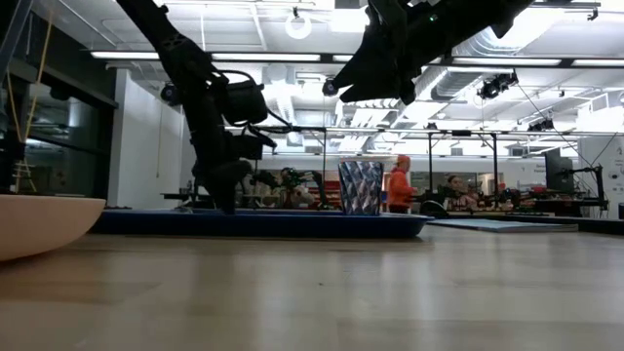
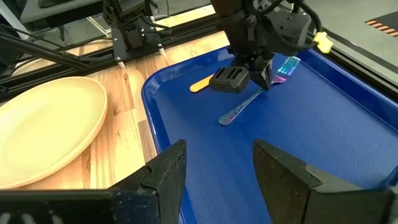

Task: Pick and place plate/cup/fork/spoon on tray
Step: Put the blue fork to the right of the orange spoon on the blue serving tray

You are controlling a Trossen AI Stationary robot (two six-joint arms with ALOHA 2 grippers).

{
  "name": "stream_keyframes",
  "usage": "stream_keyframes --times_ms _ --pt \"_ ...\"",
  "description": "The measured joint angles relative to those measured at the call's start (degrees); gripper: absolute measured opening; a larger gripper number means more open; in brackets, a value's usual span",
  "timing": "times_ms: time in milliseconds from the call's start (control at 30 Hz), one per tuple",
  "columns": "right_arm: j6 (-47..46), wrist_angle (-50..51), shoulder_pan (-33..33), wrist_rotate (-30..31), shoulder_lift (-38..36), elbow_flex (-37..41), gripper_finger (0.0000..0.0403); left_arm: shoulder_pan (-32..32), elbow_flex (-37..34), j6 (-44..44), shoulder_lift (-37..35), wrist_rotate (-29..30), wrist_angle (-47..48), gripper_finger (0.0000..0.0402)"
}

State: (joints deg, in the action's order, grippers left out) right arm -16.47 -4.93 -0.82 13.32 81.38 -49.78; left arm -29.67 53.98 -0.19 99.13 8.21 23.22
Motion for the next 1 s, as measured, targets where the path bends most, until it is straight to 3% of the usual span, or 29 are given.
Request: stream_keyframes --times_ms 1000 --pt "-0.5 0.0 0.0 0.0 0.0 0.0 0.0174 0.1 -0.1 7.9 0.1 0.1 8.0 0.0"
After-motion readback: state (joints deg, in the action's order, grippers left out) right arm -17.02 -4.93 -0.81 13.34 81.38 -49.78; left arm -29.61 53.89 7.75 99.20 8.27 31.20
